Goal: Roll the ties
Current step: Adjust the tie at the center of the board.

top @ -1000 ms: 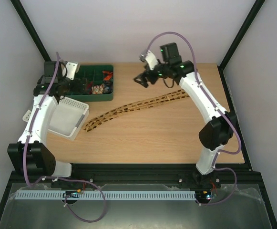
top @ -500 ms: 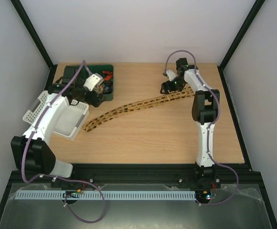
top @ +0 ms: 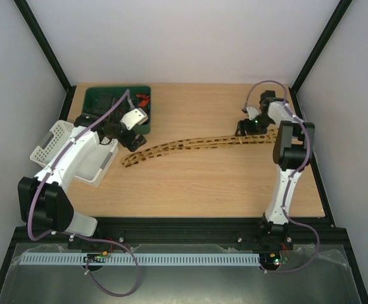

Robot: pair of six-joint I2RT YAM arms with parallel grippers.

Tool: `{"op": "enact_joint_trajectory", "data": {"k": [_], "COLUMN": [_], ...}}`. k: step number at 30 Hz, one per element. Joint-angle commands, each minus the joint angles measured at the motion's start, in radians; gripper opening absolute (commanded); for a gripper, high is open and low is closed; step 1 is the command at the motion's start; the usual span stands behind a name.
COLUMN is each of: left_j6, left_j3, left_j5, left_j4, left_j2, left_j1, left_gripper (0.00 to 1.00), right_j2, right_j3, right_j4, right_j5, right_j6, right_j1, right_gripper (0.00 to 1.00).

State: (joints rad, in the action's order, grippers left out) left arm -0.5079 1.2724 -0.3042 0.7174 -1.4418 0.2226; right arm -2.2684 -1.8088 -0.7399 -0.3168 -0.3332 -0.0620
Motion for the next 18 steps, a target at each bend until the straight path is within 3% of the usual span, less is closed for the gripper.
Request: {"op": "enact_joint_trajectory", "data": {"k": [1, 6, 10, 18], "left_j6": [-0.068, -0.093, -0.119, -0.215], "left_j3": [-0.046, -0.113, -0.115, 0.007], "left_j5": [-0.002, -0.033, -0.056, 0.006], "left_j4": [0.01, -0.004, -0.01, -0.023], "left_j2": [-0.015, -0.028, -0.08, -0.298], "left_j1": [0.069, 0.148, 0.166, 0.166], "left_gripper": [1.0, 0.99, 0.98, 0.94], "right_j2": [0.117, 0.284, 0.329, 0.467], "right_j3": [0.298, 0.556, 0.571, 0.496], "right_j4": [-0.051, 0.026, 0.053, -0.056], "right_j5": [0.106, 0.205, 0.257, -0.034], "right_j6": [-0.062, -0.222, -0.29, -0.451], "right_j1": [-0.074, -0.212, -0.278, -0.226], "right_gripper": [0.82, 0.82, 0.82, 0.84]}}
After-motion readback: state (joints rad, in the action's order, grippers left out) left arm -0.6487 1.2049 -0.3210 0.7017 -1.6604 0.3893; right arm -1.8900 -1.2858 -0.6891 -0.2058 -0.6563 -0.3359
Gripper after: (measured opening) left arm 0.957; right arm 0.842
